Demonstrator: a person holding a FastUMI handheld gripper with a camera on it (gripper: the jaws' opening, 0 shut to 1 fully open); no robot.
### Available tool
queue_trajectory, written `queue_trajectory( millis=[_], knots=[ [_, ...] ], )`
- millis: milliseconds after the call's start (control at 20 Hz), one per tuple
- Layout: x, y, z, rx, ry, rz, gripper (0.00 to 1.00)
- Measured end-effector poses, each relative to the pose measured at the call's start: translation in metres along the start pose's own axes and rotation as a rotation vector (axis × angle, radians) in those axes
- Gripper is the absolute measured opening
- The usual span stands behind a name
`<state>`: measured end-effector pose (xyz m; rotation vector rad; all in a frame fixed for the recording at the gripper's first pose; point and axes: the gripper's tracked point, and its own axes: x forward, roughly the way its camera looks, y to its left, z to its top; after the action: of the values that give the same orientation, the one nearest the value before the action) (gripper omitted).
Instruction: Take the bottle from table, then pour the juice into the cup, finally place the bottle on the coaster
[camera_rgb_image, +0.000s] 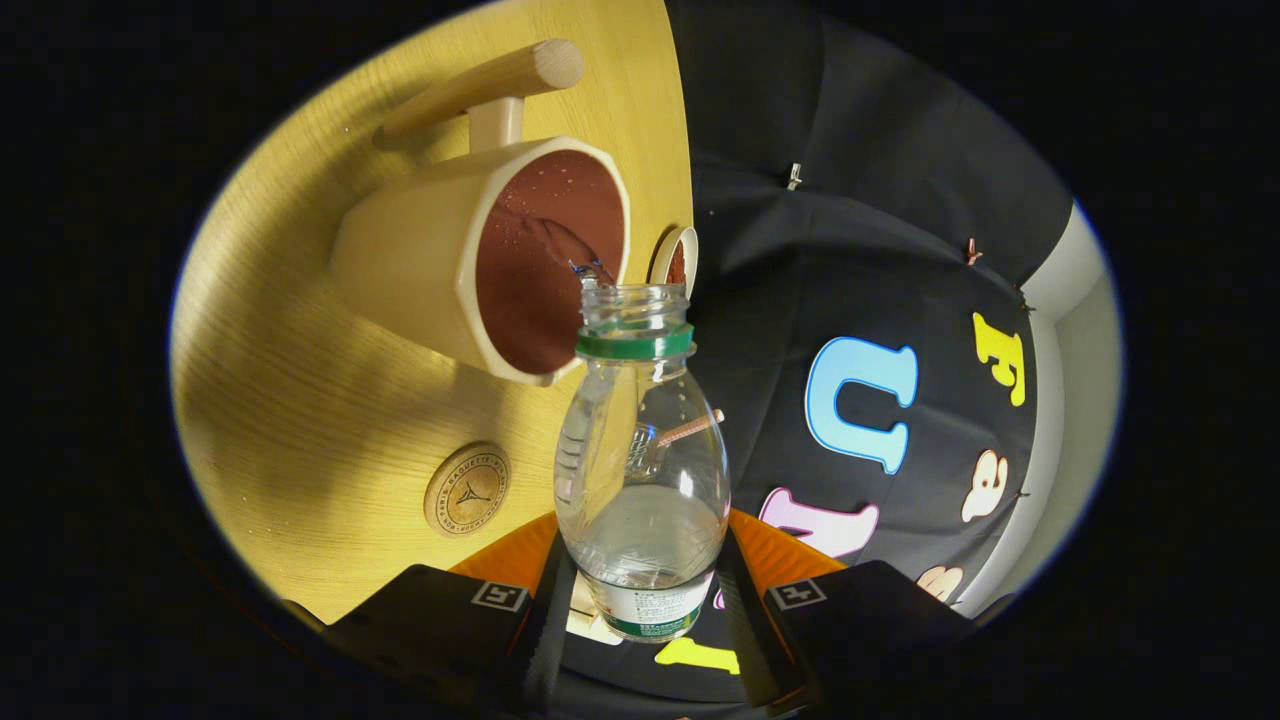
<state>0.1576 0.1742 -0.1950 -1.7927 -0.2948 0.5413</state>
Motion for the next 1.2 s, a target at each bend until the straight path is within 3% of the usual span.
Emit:
queue_trajectory(
  millis=[1200],
  knots=[
    [0.003,-0.023,0.007,-0.164,-0.059,-0.034,0.72]
  ],
)
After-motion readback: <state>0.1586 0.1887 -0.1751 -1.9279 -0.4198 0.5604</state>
